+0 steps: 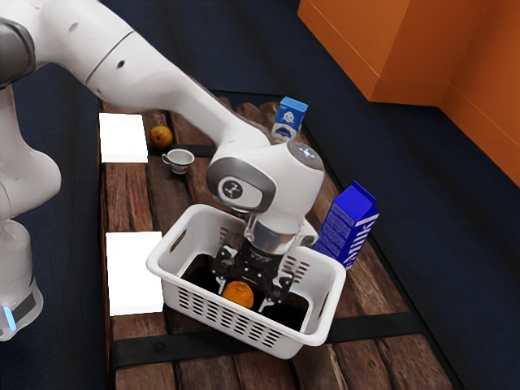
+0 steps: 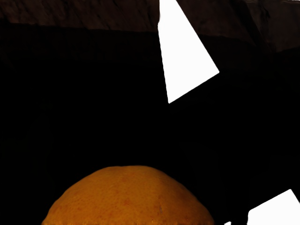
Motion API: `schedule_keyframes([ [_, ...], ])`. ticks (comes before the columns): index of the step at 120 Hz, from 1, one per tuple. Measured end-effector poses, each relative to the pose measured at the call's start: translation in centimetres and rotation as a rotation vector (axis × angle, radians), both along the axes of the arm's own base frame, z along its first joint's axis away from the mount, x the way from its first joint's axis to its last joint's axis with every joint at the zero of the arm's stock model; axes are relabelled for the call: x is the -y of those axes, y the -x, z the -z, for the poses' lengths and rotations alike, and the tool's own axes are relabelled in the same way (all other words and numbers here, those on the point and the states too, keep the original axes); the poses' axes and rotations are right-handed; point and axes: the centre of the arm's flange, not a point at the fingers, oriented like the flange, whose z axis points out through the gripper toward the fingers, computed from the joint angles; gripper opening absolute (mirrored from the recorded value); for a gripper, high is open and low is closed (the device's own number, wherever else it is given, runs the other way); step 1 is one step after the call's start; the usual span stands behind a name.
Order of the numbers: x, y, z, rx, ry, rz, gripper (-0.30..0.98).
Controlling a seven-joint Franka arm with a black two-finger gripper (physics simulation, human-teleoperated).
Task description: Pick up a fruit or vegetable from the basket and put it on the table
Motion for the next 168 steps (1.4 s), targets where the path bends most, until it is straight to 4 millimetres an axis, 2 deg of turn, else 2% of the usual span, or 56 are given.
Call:
schedule_keyframes([
  [27, 0.1, -0.2, 0.3, -0.002, 0.021, -0.008, 0.34],
  [39, 0.0, -0.3, -0.2, 0.006, 0.026, -0.006, 0.33],
  [48, 0.1, -0.4, -1.6, 0.027, 0.039, 0.002, 0.34],
  [66, -0.9, -1.2, -8.0, 0.115, 0.034, 0.031, 0.35],
  [74, -1.5, -1.7, -12.3, 0.162, 0.011, 0.041, 0.35],
  [81, -2.2, -2.3, -17.2, 0.213, -0.017, 0.039, 0.34],
  [88, -4.6, -2.8, -20.5, 0.219, -0.055, 0.002, 0.36],
  [96, -9.1, -3.7, -22.0, 0.18, -0.095, -0.073, 0.36],
  [114, -22.9, -5.8, -22.9, 0.1, -0.163, -0.277, 0.35],
  [122, -26.8, -6.2, -22.3, 0.076, -0.185, -0.316, 0.35],
  [128, -27.9, -6.6, -21.8, 0.07, -0.198, -0.312, 0.35],
  [138, -28.5, -7.7, -20.7, 0.071, -0.213, -0.29, 0.35],
  [158, -30.0, -11.0, -16.8, 0.082, -0.199, -0.268, 0.35],
  [168, -30.6, -12.9, -14.1, 0.081, -0.183, -0.258, 0.35],
])
